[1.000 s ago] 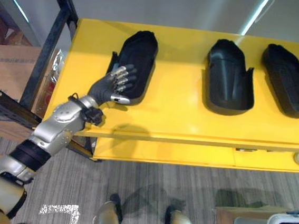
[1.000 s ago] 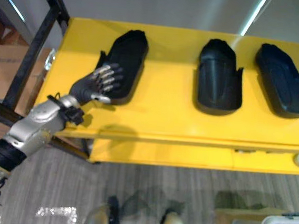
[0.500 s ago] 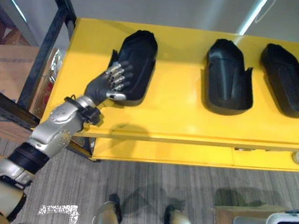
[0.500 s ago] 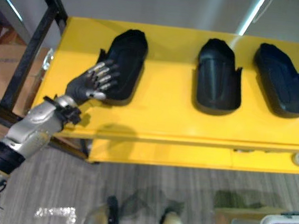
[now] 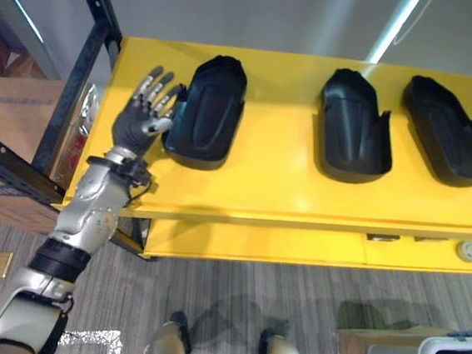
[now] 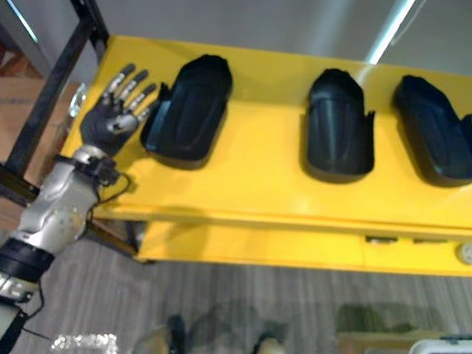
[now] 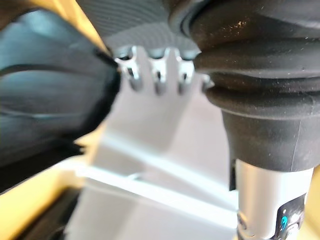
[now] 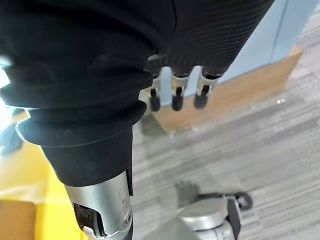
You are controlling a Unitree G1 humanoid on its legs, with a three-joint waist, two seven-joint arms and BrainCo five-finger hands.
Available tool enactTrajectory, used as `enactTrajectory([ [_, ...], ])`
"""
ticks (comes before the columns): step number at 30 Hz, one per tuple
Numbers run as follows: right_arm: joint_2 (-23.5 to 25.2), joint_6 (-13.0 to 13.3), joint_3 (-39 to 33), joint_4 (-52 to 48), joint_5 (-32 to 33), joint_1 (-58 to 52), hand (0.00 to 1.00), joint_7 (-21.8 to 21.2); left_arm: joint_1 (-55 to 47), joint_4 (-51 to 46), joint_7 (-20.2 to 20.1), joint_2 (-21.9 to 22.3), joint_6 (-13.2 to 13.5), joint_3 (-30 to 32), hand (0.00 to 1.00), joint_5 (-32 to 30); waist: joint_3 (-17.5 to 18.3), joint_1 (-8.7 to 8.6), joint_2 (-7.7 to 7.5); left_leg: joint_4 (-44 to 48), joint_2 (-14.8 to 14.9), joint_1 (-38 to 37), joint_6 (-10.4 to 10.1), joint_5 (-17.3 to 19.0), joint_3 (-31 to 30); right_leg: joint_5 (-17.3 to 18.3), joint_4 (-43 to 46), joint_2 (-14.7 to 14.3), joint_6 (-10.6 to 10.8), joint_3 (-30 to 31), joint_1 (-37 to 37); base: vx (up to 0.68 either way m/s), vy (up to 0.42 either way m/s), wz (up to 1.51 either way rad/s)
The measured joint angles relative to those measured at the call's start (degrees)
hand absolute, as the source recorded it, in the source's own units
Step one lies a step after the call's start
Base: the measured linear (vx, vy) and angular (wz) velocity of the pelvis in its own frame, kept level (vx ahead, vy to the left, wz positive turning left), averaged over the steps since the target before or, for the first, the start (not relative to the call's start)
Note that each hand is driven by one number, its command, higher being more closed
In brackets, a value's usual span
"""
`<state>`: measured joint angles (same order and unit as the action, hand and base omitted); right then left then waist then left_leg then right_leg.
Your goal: Walk over and take plastic housings, then place them on the shelf
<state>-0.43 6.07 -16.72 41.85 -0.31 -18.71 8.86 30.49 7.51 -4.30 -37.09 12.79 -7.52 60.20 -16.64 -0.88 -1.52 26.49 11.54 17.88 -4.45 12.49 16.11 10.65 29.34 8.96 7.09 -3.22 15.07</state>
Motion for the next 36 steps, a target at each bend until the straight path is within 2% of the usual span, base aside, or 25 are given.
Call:
enactTrajectory([
  [2,0.00,-0.12,-0.04,0.07,-0.01,-0.13,0.00,0.01,-2.15,-1.00,2.22,1.11,1.42,2.14,0.00,-2.74,1.51,-0.05,0.05,-0.02,-0.12,-0.03,0.10,-0.19,-0.08,0.12,-0.34,0.01,-0.18,-0.01,-0.01,0.05,-0.001,0.03],
  [5,0.07,-0.08,-0.03,-0.04,0.00,0.04,0.00,0.00,-7.20,-4.20,5.65,5.81,2.43,8.45,0.00,-6.88,3.24,-0.04,0.33,-0.14,-0.40,-1.32,0.07,-0.27,0.04,0.20,-0.96,0.09,-0.25,-0.01,-1.42,0.06,0.010,0.02],
  [6,0.12,-0.02,-0.03,0.01,0.03,0.06,0.00,0.00,-9.90,-7.16,7.77,7.15,3.86,10.70,0.00,-11.25,3.40,-0.08,0.32,-0.47,-0.59,-2.00,0.06,-0.27,0.06,0.31,-1.06,0.16,-0.44,-0.03,-2.03,0.05,0.009,0.05],
  [9,0.16,-0.01,-0.18,0.41,0.02,0.06,0.00,-0.01,-15.68,-15.60,10.91,10.97,6.87,14.69,0.00,-20.59,4.13,0.13,0.45,-0.62,-0.91,-2.02,0.03,-0.24,-0.20,0.86,-2.07,0.12,-1.21,-0.13,-2.83,0.00,-0.013,0.06],
  [12,0.16,0.19,-0.77,2.22,0.00,0.56,0.00,-0.03,-21.49,-21.65,13.01,15.71,8.70,15.34,0.00,-29.28,4.96,0.08,0.96,-1.15,-1.25,-3.18,0.03,-0.24,-0.38,1.03,-3.91,0.15,-1.11,-0.18,-4.67,0.00,0.000,0.00],
  [16,0.49,0.21,-2.98,6.42,0.00,1.76,0.00,-0.04,-29.59,-26.33,13.42,21.64,9.66,14.99,0.00,-35.98,7.30,-0.07,1.95,-3.12,-2.26,-4.88,-0.34,-0.89,-0.70,1.14,-7.46,0.22,-0.98,-0.17,-7.31,-0.01,-0.002,0.03],
  [19,0.53,0.21,-4.38,9.07,0.01,3.09,0.00,-0.06,-33.20,-27.01,14.38,24.70,9.89,13.39,0.00,-39.13,8.20,-0.12,2.54,-5.36,-2.85,-5.59,-0.45,-2.64,-1.49,1.09,-9.38,0.18,-0.90,-1.05,-8.66,-0.02,-0.038,0.16],
  [22,0.43,0.38,-4.63,10.55,0.01,4.08,0.00,-0.05,-37.79,-27.42,14.87,27.55,9.90,12.66,0.00,-43.14,8.80,-0.21,2.28,-7.74,-3.07,-7.09,-0.78,-3.92,-1.52,1.08,-10.60,0.05,-0.87,-1.25,-9.58,-0.02,-0.055,0.07],
  [25,0.25,0.37,-4.64,11.64,0.01,4.35,0.00,-0.05,-40.22,-27.38,14.99,28.90,9.89,12.61,0.00,-43.13,9.12,-0.09,2.11,-9.56,-3.17,-8.08,-1.14,-4.98,-1.53,1.00,-11.46,-0.16,-0.78,-1.50,-10.34,0.00,-0.055,0.04],
  [31,0.05,0.33,-4.61,12.99,-0.05,5.15,0.00,-0.08,-40.75,-24.80,15.07,29.04,9.11,12.95,0.00,-45.50,9.38,-0.24,1.79,-11.37,-3.29,-9.48,-1.39,-5.54,-1.29,0.73,-12.22,-0.34,-0.74,-1.37,-11.27,0.02,-0.017,-0.02],
  [36,0.05,0.34,-4.51,12.97,-0.04,5.78,0.00,-0.09,-38.11,-17.83,15.89,28.39,7.18,13.72,0.00,-48.32,9.44,-1.38,1.56,-13.02,-3.39,-9.67,-1.44,-5.88,0.49,0.25,-12.60,-0.38,-0.86,0.19,-9.76,0.02,0.004,-0.14],
])
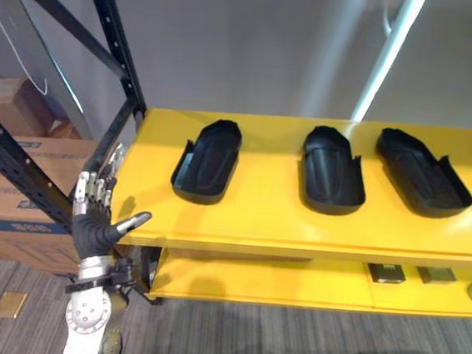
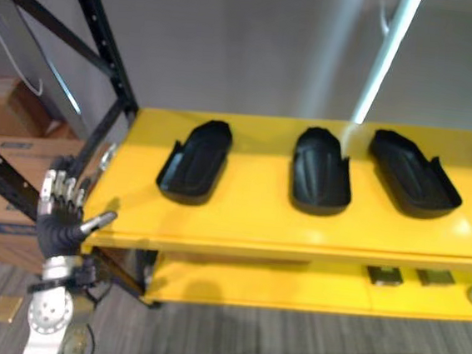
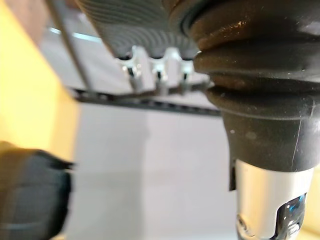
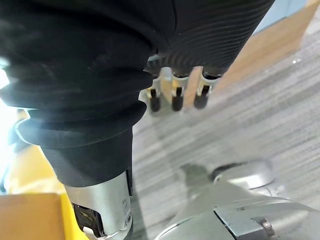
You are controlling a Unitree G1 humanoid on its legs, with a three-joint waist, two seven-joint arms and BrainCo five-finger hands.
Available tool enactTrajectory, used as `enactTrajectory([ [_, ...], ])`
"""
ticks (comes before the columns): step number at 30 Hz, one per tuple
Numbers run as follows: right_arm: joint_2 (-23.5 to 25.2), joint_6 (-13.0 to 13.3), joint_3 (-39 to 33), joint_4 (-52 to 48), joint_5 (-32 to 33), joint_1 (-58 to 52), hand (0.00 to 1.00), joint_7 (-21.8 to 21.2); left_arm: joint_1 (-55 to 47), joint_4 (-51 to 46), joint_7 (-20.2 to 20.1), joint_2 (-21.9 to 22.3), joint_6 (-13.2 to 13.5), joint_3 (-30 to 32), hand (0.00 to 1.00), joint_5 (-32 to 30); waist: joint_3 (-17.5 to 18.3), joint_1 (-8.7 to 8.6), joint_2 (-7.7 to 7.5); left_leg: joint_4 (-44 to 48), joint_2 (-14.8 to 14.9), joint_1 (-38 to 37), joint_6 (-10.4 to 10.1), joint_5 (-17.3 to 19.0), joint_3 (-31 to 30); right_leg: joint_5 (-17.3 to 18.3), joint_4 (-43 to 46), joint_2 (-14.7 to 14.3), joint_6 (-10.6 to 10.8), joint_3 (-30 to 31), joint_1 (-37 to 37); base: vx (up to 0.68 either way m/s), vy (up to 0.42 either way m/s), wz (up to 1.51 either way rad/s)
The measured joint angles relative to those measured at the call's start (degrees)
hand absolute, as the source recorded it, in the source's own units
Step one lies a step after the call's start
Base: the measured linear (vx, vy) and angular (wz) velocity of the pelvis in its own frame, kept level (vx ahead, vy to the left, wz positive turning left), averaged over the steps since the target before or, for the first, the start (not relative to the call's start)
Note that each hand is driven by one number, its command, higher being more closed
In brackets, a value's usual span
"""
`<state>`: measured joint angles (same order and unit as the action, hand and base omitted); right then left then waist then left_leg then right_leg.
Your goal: Walk over and take plastic housings, then place them on the shelf
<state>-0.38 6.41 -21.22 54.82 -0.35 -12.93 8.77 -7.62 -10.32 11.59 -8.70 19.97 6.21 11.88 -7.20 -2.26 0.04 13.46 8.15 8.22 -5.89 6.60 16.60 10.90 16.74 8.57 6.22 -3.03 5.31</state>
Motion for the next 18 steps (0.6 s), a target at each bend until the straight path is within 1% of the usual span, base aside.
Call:
enactTrajectory([
  [1,-0.02,0.00,0.05,-0.34,0.00,0.08,0.00,0.00,1.74,1.61,0.86,-0.05,-0.41,0.07,0.00,-1.19,-0.03,-0.29,0.05,0.08,0.16,0.55,0.00,0.00,1.12,-0.11,0.30,-0.07,0.11,0.85,1.23,0.01,0.013,-0.35],
  [3,-0.06,-0.01,0.39,-0.98,0.05,0.33,0.00,0.02,5.46,3.11,2.05,-0.43,-1.16,0.23,0.00,-1.64,-0.64,-0.57,0.11,0.89,0.42,1.76,0.04,0.02,1.92,-0.36,1.30,-0.23,-0.01,2.03,3.33,0.01,0.012,-0.27],
  [4,-0.03,-0.03,0.53,-2.06,0.05,0.38,0.00,0.02,7.84,3.84,2.59,-1.10,-1.27,0.34,0.00,-1.65,-1.54,-1.30,0.21,1.43,0.75,2.45,0.21,0.15,2.12,-0.73,1.90,-0.49,-0.41,2.27,4.29,-0.03,0.023,-0.26],
  [6,-0.07,-0.01,0.69,-5.18,0.08,0.91,0.00,0.10,14.29,5.94,4.37,-4.41,-1.34,1.52,0.00,-1.67,-3.91,-1.94,-0.12,4.09,2.03,4.88,0.46,1.07,3.07,-1.00,3.90,-0.91,-0.58,4.00,7.50,-0.06,0.033,-0.31],
  [9,-0.24,0.01,0.73,-7.88,0.21,0.96,0.00,0.50,21.15,8.56,7.39,-4.92,-1.63,3.79,0.00,-1.66,-6.52,-2.03,-0.20,8.45,4.02,7.17,0.56,3.22,3.51,-1.00,5.89,-1.81,-0.56,4.97,9.41,-0.09,0.036,-0.25],
  [10,-0.27,0.01,1.09,-8.86,0.39,0.95,0.00,1.29,23.09,9.29,8.62,-5.03,-1.73,4.43,0.00,-1.65,-7.12,-2.03,-0.21,9.97,4.65,8.07,0.63,3.99,3.73,-0.98,6.59,-2.09,-0.55,5.14,10.27,-0.08,0.031,-0.21],
  [11,-0.28,0.03,1.20,-9.36,0.67,1.00,0.00,1.44,23.99,9.72,9.29,-5.33,-1.83,4.47,0.00,-1.63,-7.45,-1.94,-0.27,10.50,4.84,8.41,0.73,4.23,4.17,-0.98,6.98,-2.16,-0.55,5.39,10.73,-0.08,0.033,-0.22],
  [12,-0.31,0.05,1.31,-9.90,0.70,1.54,0.00,1.57,25.42,10.13,10.16,-6.64,-2.30,4.45,0.00,-1.63,-8.19,-1.99,-0.40,11.42,5.18,9.05,0.85,4.74,4.37,-0.96,7.33,-2.28,-0.52,5.90,11.47,-0.07,0.034,-0.19],
  [14,-0.40,0.05,2.17,-10.66,0.80,1.92,0.00,2.13,28.71,12.67,10.84,-8.37,-2.93,4.43,0.00,-1.64,-8.54,-1.96,-0.53,12.31,5.33,10.25,1.02,5.09,4.50,-0.95,7.82,-2.26,-0.49,6.20,12.69,-0.06,0.026,-0.10],
  [15,-0.40,0.06,2.87,-11.63,0.84,1.97,0.00,2.41,31.53,14.95,11.05,-9.41,-3.49,4.48,0.00,-1.65,-9.30,-1.97,-0.54,12.91,5.46,10.54,1.13,5.24,4.42,-0.95,7.93,-2.26,-0.48,6.17,12.71,-0.03,0.016,0.01],
  [18,-0.35,0.10,3.10,-12.67,1.77,2.20,0.00,2.46,37.12,18.69,13.04,-10.36,-4.94,4.64,0.00,-1.86,-10.18,-1.83,-0.86,13.34,5.48,10.92,1.26,5.43,4.39,-0.93,8.05,-2.10,-0.41,6.13,12.91,-0.04,0.020,0.01],
])
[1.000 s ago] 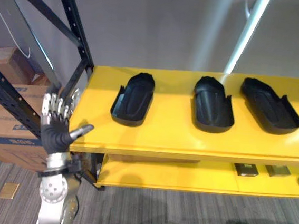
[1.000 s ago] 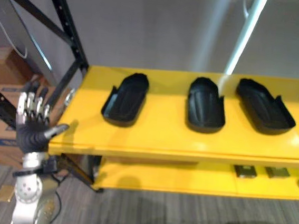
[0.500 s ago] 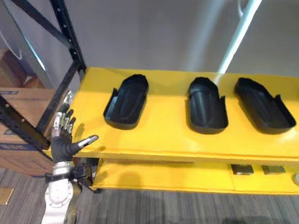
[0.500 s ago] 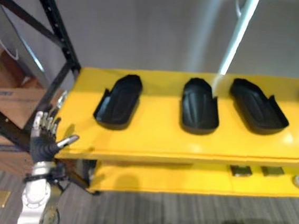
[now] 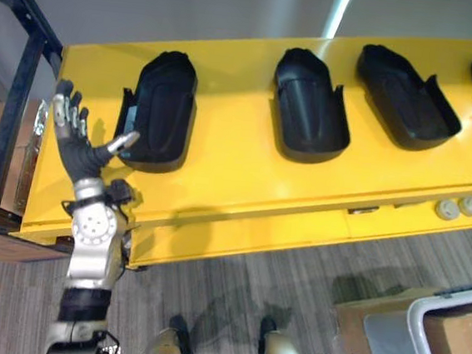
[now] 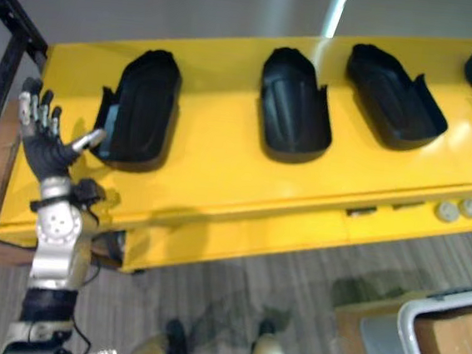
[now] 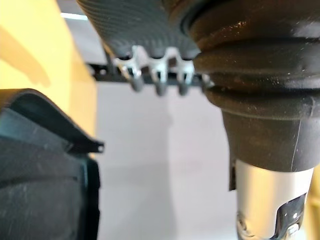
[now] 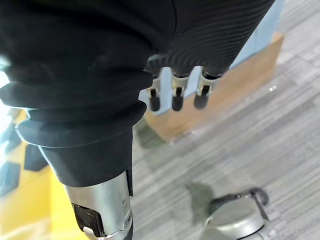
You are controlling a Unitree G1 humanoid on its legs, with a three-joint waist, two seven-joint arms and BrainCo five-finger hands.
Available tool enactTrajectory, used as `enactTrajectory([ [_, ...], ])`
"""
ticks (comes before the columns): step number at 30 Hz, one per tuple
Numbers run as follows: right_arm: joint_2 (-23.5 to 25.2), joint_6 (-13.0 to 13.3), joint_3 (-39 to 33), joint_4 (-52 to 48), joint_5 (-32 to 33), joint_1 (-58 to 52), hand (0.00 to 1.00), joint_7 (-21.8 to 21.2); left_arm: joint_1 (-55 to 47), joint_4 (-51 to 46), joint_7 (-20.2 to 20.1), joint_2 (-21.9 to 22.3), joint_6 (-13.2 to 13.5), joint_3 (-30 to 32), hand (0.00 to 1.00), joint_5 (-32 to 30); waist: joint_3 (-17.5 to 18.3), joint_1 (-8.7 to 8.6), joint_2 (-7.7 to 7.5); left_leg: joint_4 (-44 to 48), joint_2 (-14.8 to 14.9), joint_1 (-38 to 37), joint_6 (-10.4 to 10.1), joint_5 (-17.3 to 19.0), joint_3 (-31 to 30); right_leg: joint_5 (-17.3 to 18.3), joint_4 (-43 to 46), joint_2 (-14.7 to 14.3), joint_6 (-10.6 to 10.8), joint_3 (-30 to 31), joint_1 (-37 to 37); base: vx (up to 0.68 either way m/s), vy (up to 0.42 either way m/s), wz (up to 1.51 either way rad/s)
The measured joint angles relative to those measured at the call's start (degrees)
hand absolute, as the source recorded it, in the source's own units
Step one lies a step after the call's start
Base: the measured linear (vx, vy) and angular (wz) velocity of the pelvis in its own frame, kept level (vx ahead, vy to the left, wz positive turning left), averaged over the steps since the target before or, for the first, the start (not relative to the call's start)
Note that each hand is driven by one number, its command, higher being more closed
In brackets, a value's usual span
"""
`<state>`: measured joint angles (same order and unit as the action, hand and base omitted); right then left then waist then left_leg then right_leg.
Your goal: Walk over and take plastic housings, then place them on the shelf
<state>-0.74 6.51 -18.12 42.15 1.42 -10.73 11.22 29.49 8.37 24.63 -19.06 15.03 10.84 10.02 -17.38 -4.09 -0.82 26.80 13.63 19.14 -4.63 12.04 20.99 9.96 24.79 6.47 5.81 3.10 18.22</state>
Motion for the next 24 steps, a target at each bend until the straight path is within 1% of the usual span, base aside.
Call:
enactTrajectory([
  [1,0.00,0.00,0.20,-0.46,0.04,0.08,0.00,0.07,1.48,1.04,0.51,-0.49,-0.66,0.05,0.00,-0.10,-0.29,-0.02,-0.12,0.08,0.00,0.01,0.05,0.02,0.00,0.00,0.07,0.03,0.00,-0.02,0.00,0.00,0.000,0.00],
  [2,0.00,0.06,0.36,-0.93,0.06,0.22,0.00,0.11,3.40,2.57,1.34,-0.87,-1.45,0.17,0.00,-1.68,-0.63,-0.01,-0.18,0.28,0.01,0.12,0.07,0.10,-0.03,0.01,0.11,0.05,0.01,-0.06,0.02,0.00,0.000,0.00],
  [4,0.00,0.40,0.53,-1.32,0.08,0.60,0.00,0.12,5.70,3.81,1.96,-0.87,-2.17,0.20,0.00,-2.33,-0.75,0.06,-0.19,1.04,0.05,0.90,0.20,0.26,-0.08,0.12,0.74,0.15,0.19,-0.11,0.74,0.01,0.008,0.02],
  [6,-0.01,0.92,1.46,-1.53,0.09,1.23,0.00,0.14,8.81,5.92,1.94,-0.88,-2.94,0.19,0.00,-3.79,-1.71,0.14,-0.29,1.79,0.02,1.37,0.35,0.43,-0.14,0.36,1.10,0.35,0.55,-0.17,0.88,0.02,0.019,0.06],
  [11,0.13,1.00,2.35,-1.79,0.16,2.01,0.00,0.11,15.19,14.02,1.15,-1.48,-4.24,0.06,0.00,-3.78,-2.18,0.23,-0.42,2.32,-0.08,2.08,0.43,0.56,-0.86,0.36,1.83,0.52,0.55,-0.97,1.19,0.00,-0.001,0.07],
  [13,0.13,1.01,2.35,-2.38,0.38,2.23,0.00,0.09,18.73,18.24,-0.70,-2.63,-5.36,-0.50,0.00,-3.50,-2.49,0.21,-0.45,3.33,0.03,2.81,0.50,0.97,-1.46,0.80,2.40,0.58,1.03,-1.35,1.38,-0.03,-0.010,0.08],
  [15,0.14,1.01,2.36,-2.63,1.25,2.35,0.00,0.03,21.24,20.86,-2.23,-3.39,-5.63,-0.68,0.00,-3.22,-2.74,0.31,-0.69,3.82,0.11,3.06,0.56,1.18,-1.53,1.01,2.75,0.65,1.21,-1.28,1.65,0.00,0.000,0.00],
  [19,0.16,1.01,2.36,-2.58,1.33,2.30,0.00,-0.20,26.27,26.69,-4.86,-3.63,-7.29,-0.71,0.00,-3.34,-2.77,0.36,-0.74,3.92,0.12,3.05,0.61,1.22,-1.55,1.01,2.83,0.69,1.21,-1.29,1.63,0.00,0.000,0.00],
  [22,0.16,1.01,2.35,-2.57,1.95,2.29,0.00,-0.28,28.20,28.54,-5.57,-3.64,-7.72,-0.83,0.00,-3.56,-2.77,0.35,-0.74,3.91,0.17,3.05,0.61,1.21,-1.54,1.01,2.82,0.66,1.22,-1.31,1.64,0.00,0.000,0.00],
  [24,0.16,1.00,2.35,-2.56,2.35,2.30,0.00,-0.41,29.88,30.15,-7.23,-4.25,-8.09,-1.14,0.00,-3.90,-2.77,0.32,-0.74,3.91,0.18,3.05,0.61,1.21,-1.55,1.01,2.82,0.65,1.21,-1.34,1.64,0.00,0.000,0.00],
])
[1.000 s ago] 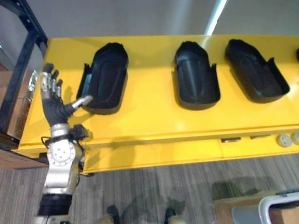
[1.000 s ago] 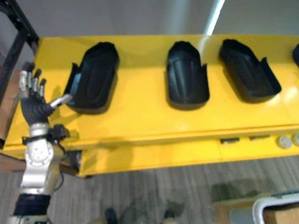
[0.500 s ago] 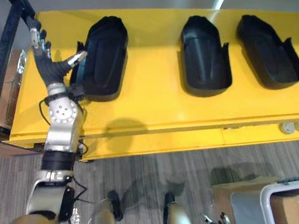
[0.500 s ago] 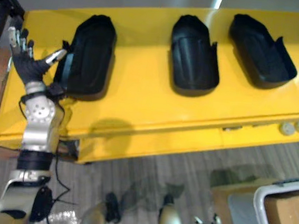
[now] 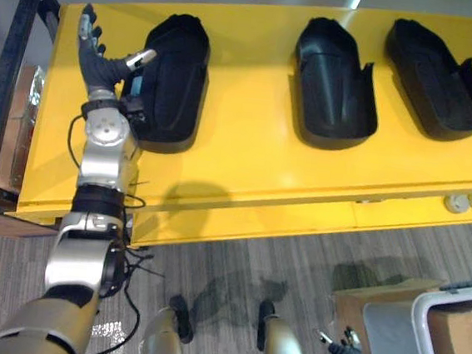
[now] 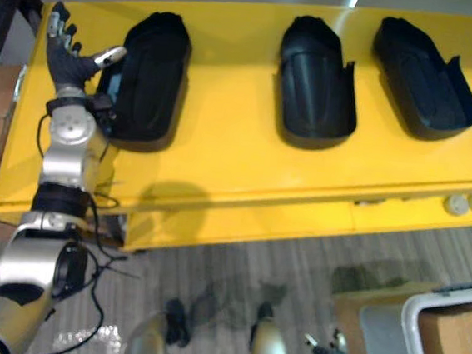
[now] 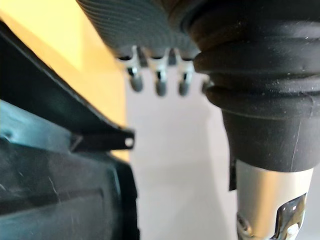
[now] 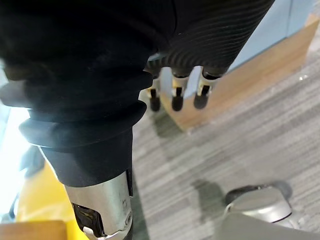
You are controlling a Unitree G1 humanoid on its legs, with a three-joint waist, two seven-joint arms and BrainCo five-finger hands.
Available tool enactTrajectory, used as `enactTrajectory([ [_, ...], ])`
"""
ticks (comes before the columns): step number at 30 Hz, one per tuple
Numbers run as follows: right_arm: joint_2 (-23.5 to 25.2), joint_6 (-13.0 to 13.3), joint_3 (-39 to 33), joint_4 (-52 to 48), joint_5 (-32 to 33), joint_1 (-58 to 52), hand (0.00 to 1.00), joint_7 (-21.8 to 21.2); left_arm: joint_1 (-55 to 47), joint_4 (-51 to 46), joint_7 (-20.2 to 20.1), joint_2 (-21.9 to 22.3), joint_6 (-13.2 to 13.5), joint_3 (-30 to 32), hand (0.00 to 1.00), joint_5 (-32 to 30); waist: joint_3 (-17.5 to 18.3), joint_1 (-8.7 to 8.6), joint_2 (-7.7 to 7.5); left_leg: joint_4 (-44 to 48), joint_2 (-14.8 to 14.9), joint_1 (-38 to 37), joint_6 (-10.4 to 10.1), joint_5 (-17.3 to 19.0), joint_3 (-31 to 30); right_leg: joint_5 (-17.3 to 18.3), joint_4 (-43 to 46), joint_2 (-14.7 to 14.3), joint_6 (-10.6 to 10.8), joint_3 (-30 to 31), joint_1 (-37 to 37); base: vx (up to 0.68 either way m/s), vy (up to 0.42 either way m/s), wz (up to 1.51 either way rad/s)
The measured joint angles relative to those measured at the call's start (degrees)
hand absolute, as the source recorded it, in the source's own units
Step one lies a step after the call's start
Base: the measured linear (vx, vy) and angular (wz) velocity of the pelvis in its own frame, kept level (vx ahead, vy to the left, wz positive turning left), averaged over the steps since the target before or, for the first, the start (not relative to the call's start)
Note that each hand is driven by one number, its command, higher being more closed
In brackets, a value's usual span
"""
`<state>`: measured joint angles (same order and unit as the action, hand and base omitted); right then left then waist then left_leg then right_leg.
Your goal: Walk over and take plastic housings, then place them on the shelf
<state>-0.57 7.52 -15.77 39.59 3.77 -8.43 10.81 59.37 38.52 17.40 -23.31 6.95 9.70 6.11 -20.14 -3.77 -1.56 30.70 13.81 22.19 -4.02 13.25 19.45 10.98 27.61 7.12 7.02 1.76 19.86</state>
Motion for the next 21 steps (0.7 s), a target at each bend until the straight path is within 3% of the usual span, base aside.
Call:
enactTrajectory([
  [8,0.32,-0.11,-0.05,0.25,0.23,0.00,0.00,-2.05,3.91,3.44,-8.37,-6.60,-1.04,-4.28,0.00,0.83,0.00,0.14,0.02,-0.05,0.00,0.00,-0.03,0.02,0.06,0.02,-0.04,0.00,0.00,-0.13,0.04,0.00,0.000,0.00],
  [13,0.61,-1.09,-0.69,1.73,1.16,0.00,0.00,-2.39,3.97,4.00,-14.40,-7.93,-1.12,-8.33,0.00,11.25,-0.02,0.61,0.11,-0.08,-0.02,0.00,-0.03,0.02,0.14,0.03,-0.11,0.02,0.01,-0.22,0.04,0.00,0.000,0.00],
  [21,0.90,-1.54,-2.03,2.32,1.17,0.01,0.00,-3.29,4.00,4.43,-18.33,-8.32,-1.09,-15.10,0.00,17.93,0.08,1.38,1.04,-0.19,-0.27,-0.03,-0.01,0.00,0.23,0.03,-0.16,0.20,0.01,-0.29,0.04,0.00,0.000,0.00],
])
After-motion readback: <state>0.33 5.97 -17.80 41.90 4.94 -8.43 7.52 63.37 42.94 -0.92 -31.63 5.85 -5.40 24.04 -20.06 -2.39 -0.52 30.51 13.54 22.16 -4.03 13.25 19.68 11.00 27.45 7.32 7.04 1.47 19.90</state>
